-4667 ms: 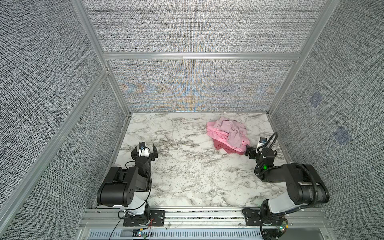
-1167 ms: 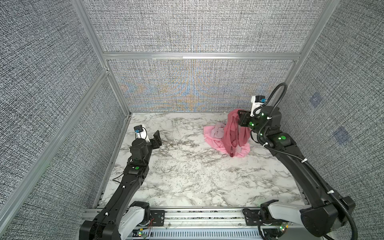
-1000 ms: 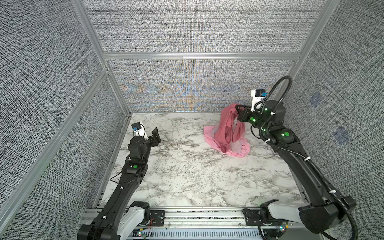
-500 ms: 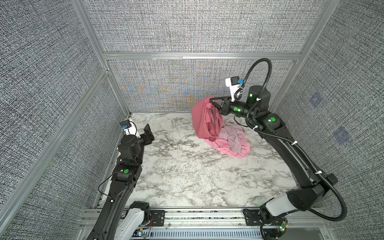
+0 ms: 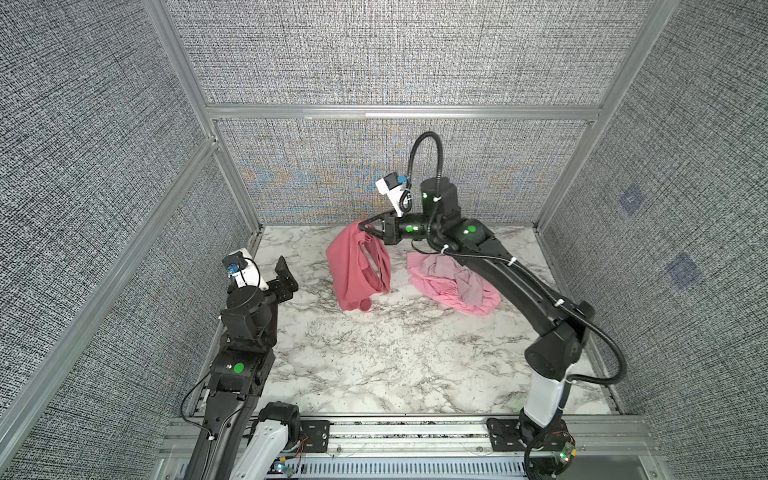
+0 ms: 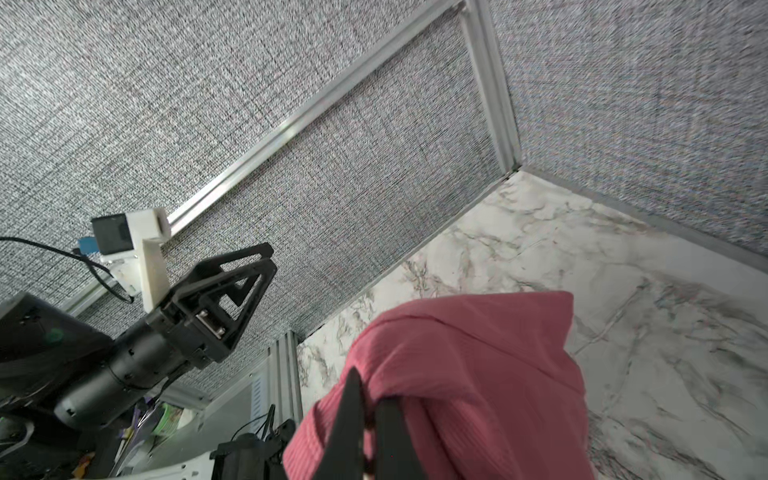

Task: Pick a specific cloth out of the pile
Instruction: 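Carry the rose-red cloth toward the left gripper and drop it on the table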

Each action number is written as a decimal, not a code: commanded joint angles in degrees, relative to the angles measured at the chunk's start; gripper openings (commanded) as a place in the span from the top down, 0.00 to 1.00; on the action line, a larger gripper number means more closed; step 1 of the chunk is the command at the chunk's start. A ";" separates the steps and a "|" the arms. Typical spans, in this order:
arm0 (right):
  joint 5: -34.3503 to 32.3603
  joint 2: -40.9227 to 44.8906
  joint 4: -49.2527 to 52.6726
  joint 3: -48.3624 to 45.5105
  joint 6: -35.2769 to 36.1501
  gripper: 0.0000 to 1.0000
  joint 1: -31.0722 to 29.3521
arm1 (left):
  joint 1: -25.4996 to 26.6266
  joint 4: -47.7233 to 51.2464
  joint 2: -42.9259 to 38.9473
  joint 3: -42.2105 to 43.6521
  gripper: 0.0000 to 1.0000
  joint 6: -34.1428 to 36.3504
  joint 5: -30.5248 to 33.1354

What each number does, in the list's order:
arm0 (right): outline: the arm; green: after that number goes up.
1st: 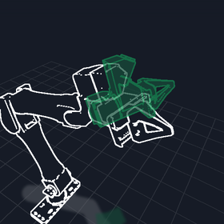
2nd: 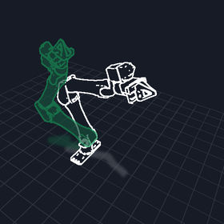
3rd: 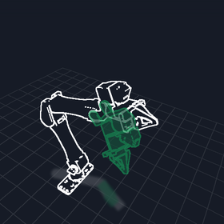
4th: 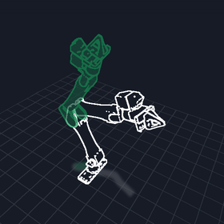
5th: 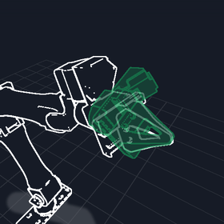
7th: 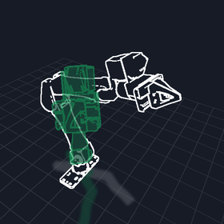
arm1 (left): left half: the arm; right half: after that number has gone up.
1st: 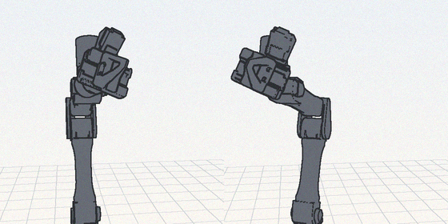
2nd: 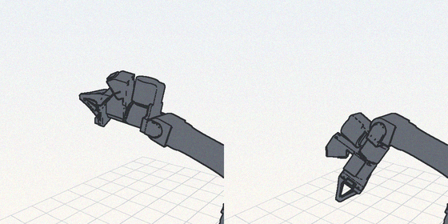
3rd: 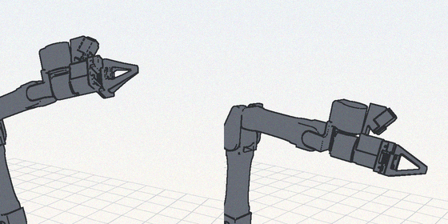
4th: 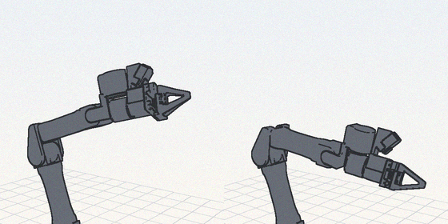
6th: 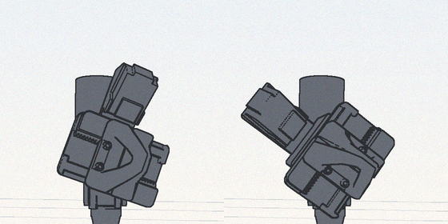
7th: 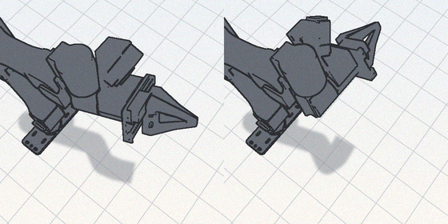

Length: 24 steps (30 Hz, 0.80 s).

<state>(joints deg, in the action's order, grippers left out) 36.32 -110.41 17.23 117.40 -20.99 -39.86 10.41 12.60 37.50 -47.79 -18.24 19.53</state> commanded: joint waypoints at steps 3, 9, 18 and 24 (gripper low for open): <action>2.55 -7.49 -0.63 5.14 -1.46 1.00 -2.95 | -0.02 3.16 -1.41 -0.99 0.16 1.23 1.56; 1.30 -18.63 -1.02 11.65 -3.38 1.00 -6.64 | 0.01 4.16 -2.19 -1.48 0.16 1.20 0.78; 1.14 -29.49 -1.87 17.06 -5.69 0.57 -10.29 | 0.03 3.72 -0.52 -1.75 0.16 1.75 -0.74; -3.76 -21.86 -6.24 4.08 -3.43 0.42 -9.66 | -0.02 2.10 2.32 -1.02 0.17 2.81 -6.64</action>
<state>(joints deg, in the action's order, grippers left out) 35.53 -135.17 15.05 125.60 -25.50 -49.95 10.41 16.69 38.98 -49.17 -16.29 17.34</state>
